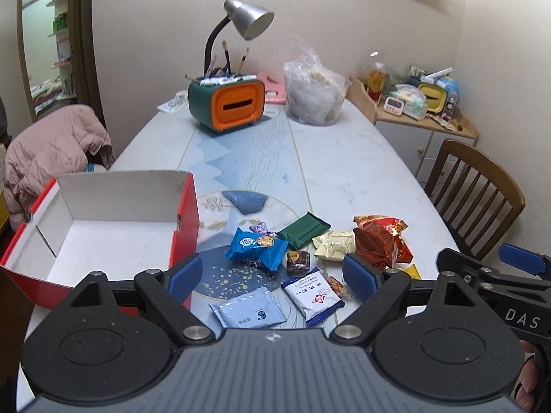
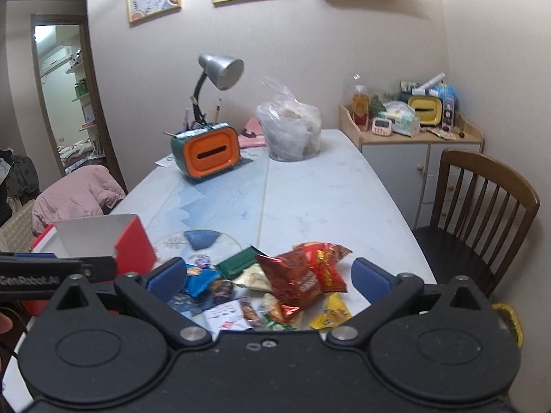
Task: Organize snacks
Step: 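Grasp the white milk-candy bag with the left gripper while the right grasps the yellow candy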
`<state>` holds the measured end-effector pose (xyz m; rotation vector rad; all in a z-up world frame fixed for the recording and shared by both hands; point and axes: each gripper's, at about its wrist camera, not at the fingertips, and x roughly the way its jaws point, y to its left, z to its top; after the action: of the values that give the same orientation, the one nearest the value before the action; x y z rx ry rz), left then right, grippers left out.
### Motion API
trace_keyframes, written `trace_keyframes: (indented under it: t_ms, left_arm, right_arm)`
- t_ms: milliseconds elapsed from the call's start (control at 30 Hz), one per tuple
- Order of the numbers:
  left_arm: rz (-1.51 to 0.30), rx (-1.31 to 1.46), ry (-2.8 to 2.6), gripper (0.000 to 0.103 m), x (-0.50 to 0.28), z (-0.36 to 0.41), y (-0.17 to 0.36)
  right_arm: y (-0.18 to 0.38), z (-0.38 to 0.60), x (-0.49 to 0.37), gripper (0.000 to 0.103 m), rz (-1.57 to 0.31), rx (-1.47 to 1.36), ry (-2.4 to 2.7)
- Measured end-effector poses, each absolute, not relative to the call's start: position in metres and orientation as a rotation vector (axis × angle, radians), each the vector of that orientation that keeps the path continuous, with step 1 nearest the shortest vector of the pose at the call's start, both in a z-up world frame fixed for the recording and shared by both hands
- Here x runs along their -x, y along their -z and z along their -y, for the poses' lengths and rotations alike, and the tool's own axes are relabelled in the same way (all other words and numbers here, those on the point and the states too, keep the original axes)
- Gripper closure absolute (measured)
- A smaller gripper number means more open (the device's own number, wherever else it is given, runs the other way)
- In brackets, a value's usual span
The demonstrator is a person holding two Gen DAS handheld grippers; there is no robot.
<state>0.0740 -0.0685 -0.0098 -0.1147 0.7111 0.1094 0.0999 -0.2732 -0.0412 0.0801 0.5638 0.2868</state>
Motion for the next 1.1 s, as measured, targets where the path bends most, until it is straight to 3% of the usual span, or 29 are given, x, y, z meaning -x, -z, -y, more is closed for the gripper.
trace_keyframes:
  t_ms: [767, 900, 1100]
  left_arm:
    - [-0.990, 0.144, -0.071, 0.015, -0.153, 0.095, 0.095]
    - [-1.041, 0.176, -0.088, 0.020, -0.171, 0.097, 0.109]
    - [-1.096, 0.235, -0.111, 0.021, -0.193, 0.096, 0.129]
  right_arm:
    - [0.135, 0.315, -0.198, 0.026, -0.797, 0.088, -0.414]
    - [0.147, 0.315, -0.209, 0.030, -0.836, 0.108, -0.433]
    - [0.163, 0.311, -0.221, 0.036, -0.866, 0.137, -0.452]
